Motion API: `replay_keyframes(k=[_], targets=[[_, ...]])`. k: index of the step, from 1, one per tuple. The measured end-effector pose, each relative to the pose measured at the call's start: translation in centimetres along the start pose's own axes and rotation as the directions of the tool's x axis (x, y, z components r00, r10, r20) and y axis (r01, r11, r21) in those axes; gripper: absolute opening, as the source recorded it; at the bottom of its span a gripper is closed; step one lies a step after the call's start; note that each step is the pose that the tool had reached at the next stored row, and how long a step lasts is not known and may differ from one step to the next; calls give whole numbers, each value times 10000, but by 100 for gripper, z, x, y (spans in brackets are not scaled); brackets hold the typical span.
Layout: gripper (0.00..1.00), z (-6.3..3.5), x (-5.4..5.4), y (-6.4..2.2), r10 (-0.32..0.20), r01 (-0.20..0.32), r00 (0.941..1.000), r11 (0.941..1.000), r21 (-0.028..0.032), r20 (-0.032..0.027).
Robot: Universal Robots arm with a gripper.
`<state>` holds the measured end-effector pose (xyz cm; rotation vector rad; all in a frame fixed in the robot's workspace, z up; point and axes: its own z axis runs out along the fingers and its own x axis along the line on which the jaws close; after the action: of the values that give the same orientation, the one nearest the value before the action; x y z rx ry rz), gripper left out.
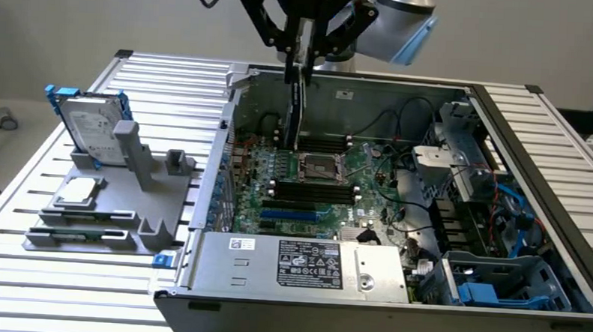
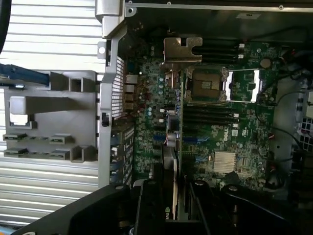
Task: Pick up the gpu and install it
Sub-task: 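Pick up the gpu and move the gpu toward the slot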
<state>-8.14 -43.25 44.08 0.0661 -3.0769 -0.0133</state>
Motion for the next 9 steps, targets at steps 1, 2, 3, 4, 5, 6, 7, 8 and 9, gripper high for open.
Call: replay_keyframes(k=[1, 2, 3, 4, 5, 6, 7, 8, 9], targets=[[26, 15, -46, 0, 0, 0, 10000, 10000, 0, 0], [26, 31, -95, 2, -1, 1, 10000, 10000, -1, 0], [26, 46, -141, 4, 0, 0, 10000, 10000, -1, 0], [26, 61, -187, 7, 0, 0, 10000, 10000, -1, 0], [26, 77, -234, 9, -1, 1, 10000, 10000, -1, 0], [26, 91, -280, 11, -1, 1, 10000, 10000, 0, 0], [26, 107, -326, 14, 1, -1, 10000, 10000, -1, 0], [26, 122, -372, 17, 0, 0, 10000, 10000, -1, 0], [26, 137, -419, 18, -1, 1, 10000, 10000, 0, 0]])
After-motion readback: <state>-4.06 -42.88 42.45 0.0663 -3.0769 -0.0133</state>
